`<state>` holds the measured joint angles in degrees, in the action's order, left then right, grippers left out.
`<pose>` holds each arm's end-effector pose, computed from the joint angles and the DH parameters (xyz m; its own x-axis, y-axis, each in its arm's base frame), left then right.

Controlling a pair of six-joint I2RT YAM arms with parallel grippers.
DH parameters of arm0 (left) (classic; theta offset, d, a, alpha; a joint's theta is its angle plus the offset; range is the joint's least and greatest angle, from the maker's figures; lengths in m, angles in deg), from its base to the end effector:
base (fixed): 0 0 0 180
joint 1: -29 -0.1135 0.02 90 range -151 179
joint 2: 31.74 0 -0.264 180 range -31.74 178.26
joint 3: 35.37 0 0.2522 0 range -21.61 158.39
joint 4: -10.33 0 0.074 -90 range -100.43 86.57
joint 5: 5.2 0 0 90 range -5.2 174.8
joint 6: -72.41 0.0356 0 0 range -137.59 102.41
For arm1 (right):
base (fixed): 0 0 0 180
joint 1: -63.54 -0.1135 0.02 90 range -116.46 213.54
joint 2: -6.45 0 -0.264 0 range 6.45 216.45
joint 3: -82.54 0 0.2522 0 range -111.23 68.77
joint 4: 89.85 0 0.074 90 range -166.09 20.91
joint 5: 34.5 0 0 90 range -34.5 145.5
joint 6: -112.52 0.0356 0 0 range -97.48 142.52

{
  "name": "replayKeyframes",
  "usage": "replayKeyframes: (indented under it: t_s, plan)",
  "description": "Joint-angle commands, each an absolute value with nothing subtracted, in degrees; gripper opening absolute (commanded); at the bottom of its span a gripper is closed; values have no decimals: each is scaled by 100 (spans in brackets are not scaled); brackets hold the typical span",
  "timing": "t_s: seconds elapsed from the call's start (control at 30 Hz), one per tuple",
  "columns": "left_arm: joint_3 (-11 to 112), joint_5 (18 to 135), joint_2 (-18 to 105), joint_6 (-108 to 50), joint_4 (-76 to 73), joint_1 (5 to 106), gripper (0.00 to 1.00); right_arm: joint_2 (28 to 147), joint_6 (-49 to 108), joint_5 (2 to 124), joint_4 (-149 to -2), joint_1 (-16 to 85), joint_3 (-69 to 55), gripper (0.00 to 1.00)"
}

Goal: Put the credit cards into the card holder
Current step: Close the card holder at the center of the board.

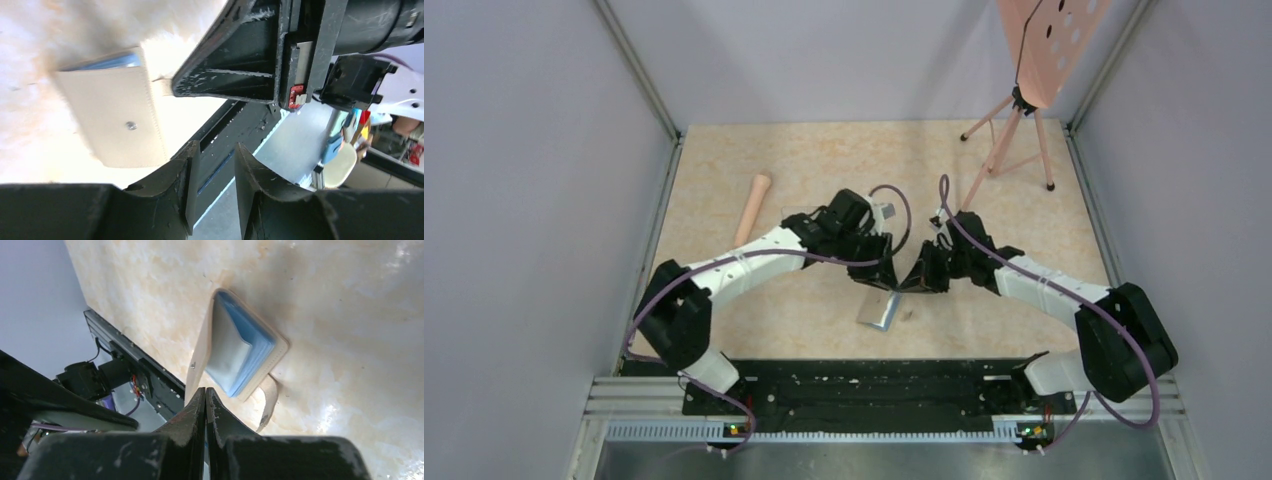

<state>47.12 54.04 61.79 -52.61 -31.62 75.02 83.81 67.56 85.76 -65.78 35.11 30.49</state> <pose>0.2277 -0.2622 0.2452 -0.9316 0.2553 -0.2586 0.3633 0.6370 -0.6799 0.2187 0.1388 0.1838 -0.9668 0.1716 -0.1894 -0.0221 0.6821 0.7310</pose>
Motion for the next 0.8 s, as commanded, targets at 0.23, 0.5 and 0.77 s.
replayKeyframes:
  t_s: [0.23,0.5,0.77]
  plan:
    - [3814,6480,5971,-5037,-3811,7040,10,8653,6789,9155,-7228,3435,2501,0]
    - [4030,6531,6719,-4994,-3605,7570,8,9192,6735,8821,-6989,3030,2382,0]
    - [4349,6546,6926,-4897,-3752,7708,9,9664,6465,8116,-6376,3005,2539,0]
